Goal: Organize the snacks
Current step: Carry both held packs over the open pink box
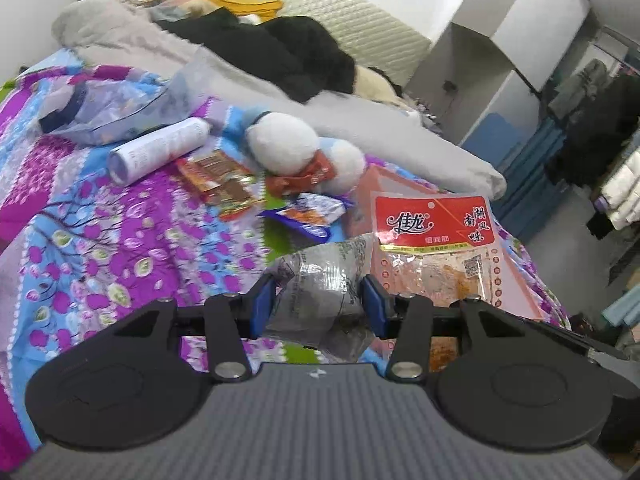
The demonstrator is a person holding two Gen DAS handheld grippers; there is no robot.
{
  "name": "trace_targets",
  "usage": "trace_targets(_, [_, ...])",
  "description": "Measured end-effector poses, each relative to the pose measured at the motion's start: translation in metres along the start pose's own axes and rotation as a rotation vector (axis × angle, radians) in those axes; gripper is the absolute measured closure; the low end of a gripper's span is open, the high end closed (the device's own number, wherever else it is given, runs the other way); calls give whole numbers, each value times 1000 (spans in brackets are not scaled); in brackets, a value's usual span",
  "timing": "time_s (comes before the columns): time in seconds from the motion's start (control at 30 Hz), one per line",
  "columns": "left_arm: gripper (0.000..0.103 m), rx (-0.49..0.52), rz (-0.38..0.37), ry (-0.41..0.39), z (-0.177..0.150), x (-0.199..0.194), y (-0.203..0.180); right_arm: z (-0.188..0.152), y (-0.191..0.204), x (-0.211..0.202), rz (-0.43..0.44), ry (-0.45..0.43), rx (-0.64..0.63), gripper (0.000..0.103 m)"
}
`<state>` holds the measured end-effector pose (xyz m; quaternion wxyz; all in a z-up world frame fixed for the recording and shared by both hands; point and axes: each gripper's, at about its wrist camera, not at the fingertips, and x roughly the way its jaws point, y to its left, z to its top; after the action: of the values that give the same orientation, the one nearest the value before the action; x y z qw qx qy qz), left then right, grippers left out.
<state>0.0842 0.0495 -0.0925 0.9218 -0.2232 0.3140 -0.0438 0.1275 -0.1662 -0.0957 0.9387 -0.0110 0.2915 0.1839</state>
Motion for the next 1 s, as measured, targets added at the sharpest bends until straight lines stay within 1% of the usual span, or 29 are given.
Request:
trace_targets(0.2, [50,54,-56,11,3,2,-30,0,-18,-21,-55,-36,37,85])
trace_targets(0.4, [50,109,-83,55,7,22,-56,0,-38,-30,-93,-65,79,85])
trace_targets(0.6, [50,155,-104,81,20,55,-79,7,-64,-18,-131,-92,120,85])
trace_targets(0.77, [50,187,-121,96,38,91,-100,20,-92,-1,-161,-119,155,86])
trace_targets(0.9, [50,188,-135,111,52,121,-113,32,-112,12,-207,-146,155,87])
trace_targets(0.93, [50,193,-140,114,56,129,-117,34,-117,15,-215,-150,158,92])
trace_targets(0.97, [50,196,-141,117,59,136,-121,36,-123,19,-227,-151,162,94])
trace_targets(1.0, [50,200,-140,123,62,144,-125,38,-129,25,-237,-149,165,95])
